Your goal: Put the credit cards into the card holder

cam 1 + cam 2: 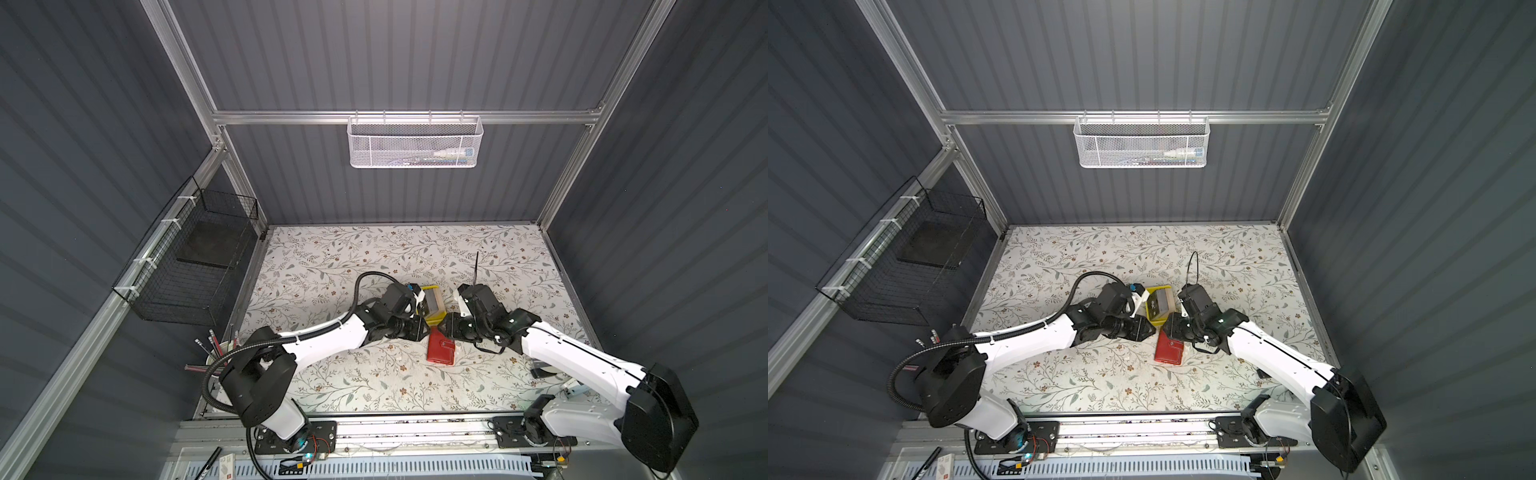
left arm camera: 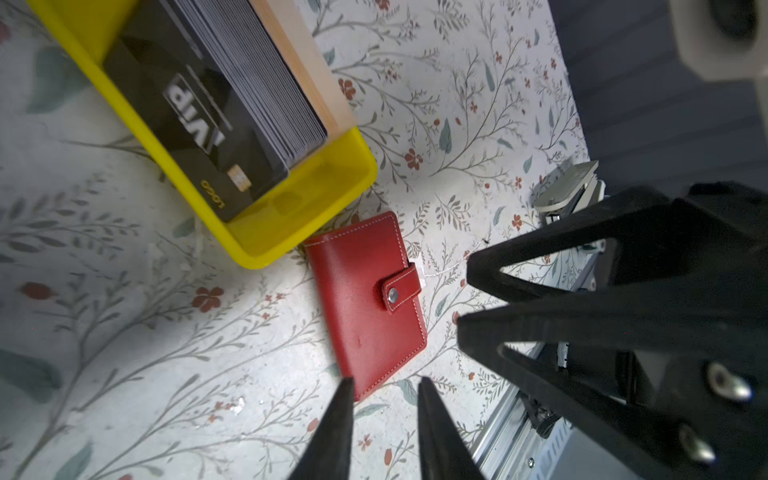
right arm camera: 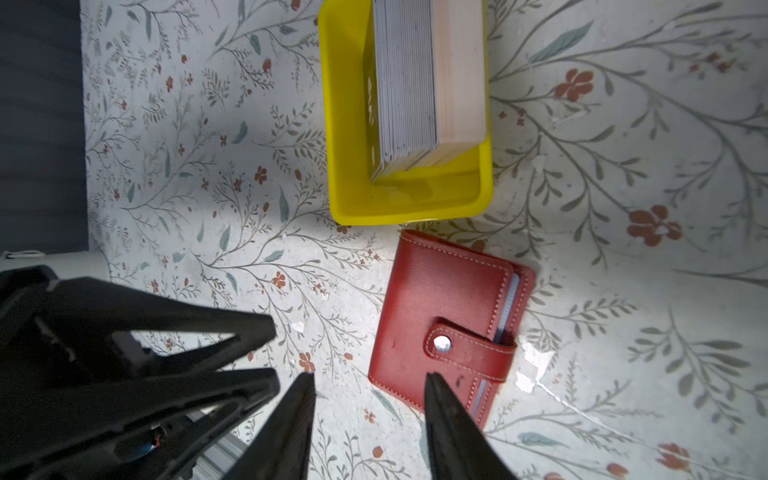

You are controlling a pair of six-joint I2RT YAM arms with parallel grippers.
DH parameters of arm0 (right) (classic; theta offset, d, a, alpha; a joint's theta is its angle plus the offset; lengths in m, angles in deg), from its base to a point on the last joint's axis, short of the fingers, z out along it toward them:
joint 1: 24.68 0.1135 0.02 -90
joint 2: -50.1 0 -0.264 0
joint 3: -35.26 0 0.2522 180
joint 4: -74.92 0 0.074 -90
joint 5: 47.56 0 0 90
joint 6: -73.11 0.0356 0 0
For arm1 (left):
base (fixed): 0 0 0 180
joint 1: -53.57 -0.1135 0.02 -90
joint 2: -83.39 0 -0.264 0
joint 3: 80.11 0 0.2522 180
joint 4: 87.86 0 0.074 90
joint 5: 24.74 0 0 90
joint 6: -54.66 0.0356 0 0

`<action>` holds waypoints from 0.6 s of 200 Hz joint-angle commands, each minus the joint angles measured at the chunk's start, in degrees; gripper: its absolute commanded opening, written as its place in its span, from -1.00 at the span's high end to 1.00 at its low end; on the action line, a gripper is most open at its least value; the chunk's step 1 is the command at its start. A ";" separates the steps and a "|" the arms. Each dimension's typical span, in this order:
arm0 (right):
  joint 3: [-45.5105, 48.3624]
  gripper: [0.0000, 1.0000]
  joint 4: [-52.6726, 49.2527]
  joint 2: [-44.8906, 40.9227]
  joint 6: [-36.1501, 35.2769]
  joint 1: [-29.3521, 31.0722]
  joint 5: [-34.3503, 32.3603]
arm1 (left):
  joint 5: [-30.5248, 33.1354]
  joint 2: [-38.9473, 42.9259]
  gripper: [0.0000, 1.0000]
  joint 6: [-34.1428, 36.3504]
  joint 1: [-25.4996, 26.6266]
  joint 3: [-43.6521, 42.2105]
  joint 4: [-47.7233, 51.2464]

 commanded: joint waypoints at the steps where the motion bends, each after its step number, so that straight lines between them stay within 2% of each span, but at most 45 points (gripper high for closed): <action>1: 1.41 -0.08 1.81 -2.02 -0.98 0.09 -1.57 | -0.80 3.30 0.21 2.65 -4.28 -2.59 1.27; 23: 1.84 -0.31 3.11 -3.66 -2.06 -0.56 -1.82 | 1.16 6.42 -0.08 4.77 -8.09 -4.06 2.80; 35: 1.44 -0.37 3.13 -4.23 -2.81 -1.01 -1.61 | 1.24 7.51 -0.39 5.54 -10.12 -4.16 4.13; 45: 0.96 -0.51 2.97 -4.24 -3.70 -1.58 -1.50 | 1.18 8.26 -0.67 5.73 -11.74 -4.58 4.66; 62: 0.44 -0.71 3.09 -6.14 -5.04 -2.04 -1.00 | 0.96 9.51 -0.98 5.54 -14.21 -5.60 4.46; 89: 0.37 -0.97 3.46 -7.50 -6.71 -2.85 -0.89 | 2.14 11.40 -1.00 5.58 -18.80 -7.25 4.77; 120: 0.85 -0.98 2.85 -9.00 -7.53 -5.21 -1.62 | 7.87 13.80 -1.00 7.33 -24.79 -8.17 7.36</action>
